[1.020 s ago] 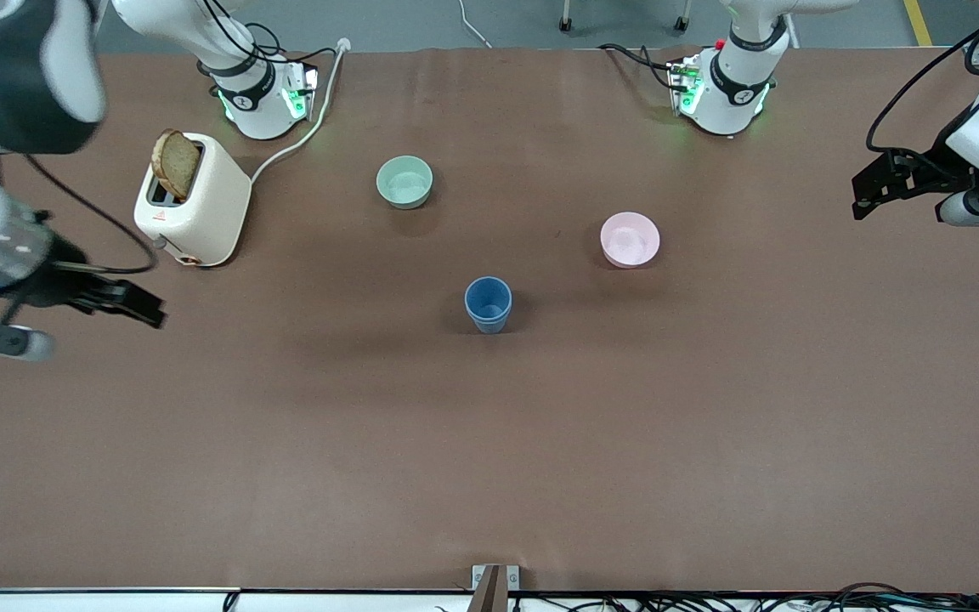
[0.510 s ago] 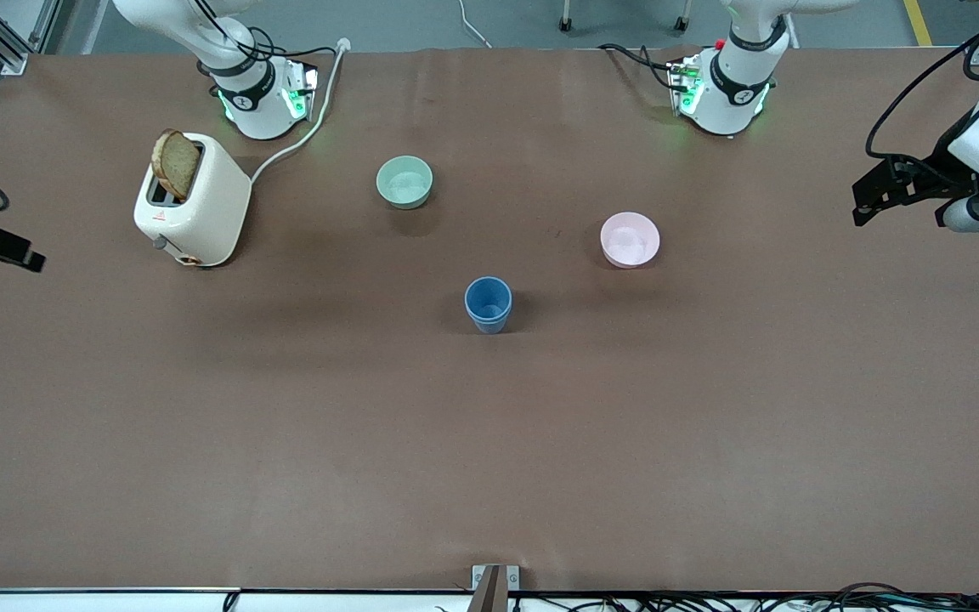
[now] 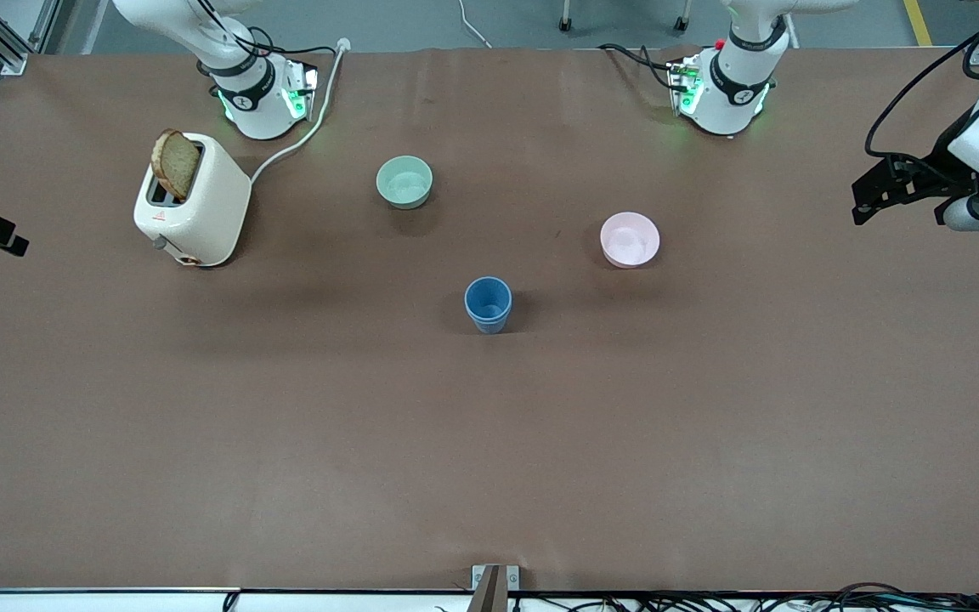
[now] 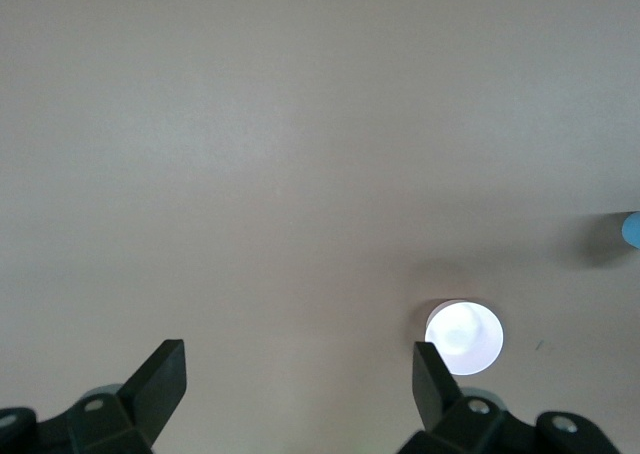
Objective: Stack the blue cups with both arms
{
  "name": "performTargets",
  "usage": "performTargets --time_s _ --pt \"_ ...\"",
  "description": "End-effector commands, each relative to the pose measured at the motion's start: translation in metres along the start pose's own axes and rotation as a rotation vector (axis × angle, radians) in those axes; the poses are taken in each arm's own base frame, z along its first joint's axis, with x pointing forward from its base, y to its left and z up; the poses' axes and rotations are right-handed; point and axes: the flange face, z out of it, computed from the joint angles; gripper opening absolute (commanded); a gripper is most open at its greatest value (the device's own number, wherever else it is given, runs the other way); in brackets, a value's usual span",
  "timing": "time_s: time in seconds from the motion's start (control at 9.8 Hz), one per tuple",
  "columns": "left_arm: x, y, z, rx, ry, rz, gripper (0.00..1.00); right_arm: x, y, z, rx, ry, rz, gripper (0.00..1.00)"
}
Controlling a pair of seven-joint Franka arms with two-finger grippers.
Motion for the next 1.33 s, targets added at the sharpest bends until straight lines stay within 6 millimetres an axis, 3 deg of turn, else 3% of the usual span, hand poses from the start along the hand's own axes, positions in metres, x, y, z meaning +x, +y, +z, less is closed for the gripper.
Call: performTargets --time_s 0.0,0.31,0.61,1.22 --pt "-0.001 0.002 0.009 0.002 -0.025 -0.007 1.00 -0.013 -0.004 -0.005 0.007 0.007 -0.022 1.00" --pt "0.000 0.000 -0.002 -0.007 -0.010 -0.010 1.00 -0.038 -0.016 0.005 0.014 0.018 -0.044 1.00" --pt "-0.003 0.002 0.004 0.005 -0.053 0.003 1.00 -0.040 -0.027 0.006 0.009 0.008 -0.068 1.00" --pt "-0.004 0.000 0.004 0.007 -0.061 0.005 1.00 -0.038 -0.019 0.007 -0.029 0.009 -0.061 1.00"
